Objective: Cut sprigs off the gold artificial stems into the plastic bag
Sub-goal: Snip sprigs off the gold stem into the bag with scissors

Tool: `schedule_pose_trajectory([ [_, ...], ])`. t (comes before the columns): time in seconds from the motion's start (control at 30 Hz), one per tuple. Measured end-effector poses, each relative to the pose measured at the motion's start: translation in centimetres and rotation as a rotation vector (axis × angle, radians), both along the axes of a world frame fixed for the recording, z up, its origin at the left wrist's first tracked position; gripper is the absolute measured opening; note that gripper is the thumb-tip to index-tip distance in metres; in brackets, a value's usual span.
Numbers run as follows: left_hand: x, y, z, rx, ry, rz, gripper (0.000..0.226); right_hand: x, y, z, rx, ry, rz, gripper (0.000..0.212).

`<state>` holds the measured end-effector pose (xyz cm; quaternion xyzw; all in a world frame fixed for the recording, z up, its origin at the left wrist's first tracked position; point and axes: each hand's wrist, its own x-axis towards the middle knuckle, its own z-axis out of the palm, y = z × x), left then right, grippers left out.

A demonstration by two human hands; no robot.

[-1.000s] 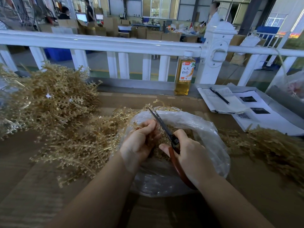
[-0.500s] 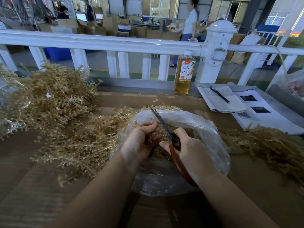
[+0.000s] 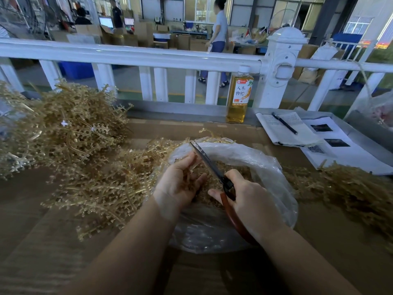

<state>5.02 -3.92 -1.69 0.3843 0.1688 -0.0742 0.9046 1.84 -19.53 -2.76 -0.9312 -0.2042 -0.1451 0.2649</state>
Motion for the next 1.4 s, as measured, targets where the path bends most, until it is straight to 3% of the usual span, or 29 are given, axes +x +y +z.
schedule_pose_trajectory([
  [0.37, 0.3, 0.3, -0.7, 0.035, -0.037, -0.04, 0.02, 0.1, 0.0, -0.1, 0.001, 0.002, -0.006, 0.038],
  [0.57, 0.7, 0.0, -1.4, 0.105, -0.068, 0.033, 0.046, -0.1, -0.2, 0.0, -0.013, 0.008, -0.012, 0.037],
  [0.63, 0.7, -0.1, -1.5, 0.119, -0.079, 0.03, 0.041, -0.1, -0.3, 0.2, -0.015, 0.029, -0.009, 0.037],
  [0.77, 0.4, -0.4, -1.6, 0.19, -0.117, 0.011, 0.003, 0.0, -0.6, 0.6, -0.023, 0.06, -0.004, 0.038],
  [1.1, 0.3, -0.2, -1.3, 0.13, -0.138, -0.008, 0.005, -0.1, -0.1, 1.3, -0.039, 0.086, 0.0, 0.04],
  [1.4, 0.1, 0.0, -1.2, 0.082, -0.145, -0.061, 0.021, 0.0, -0.1, 0.8, -0.034, 0.041, -0.001, 0.039],
])
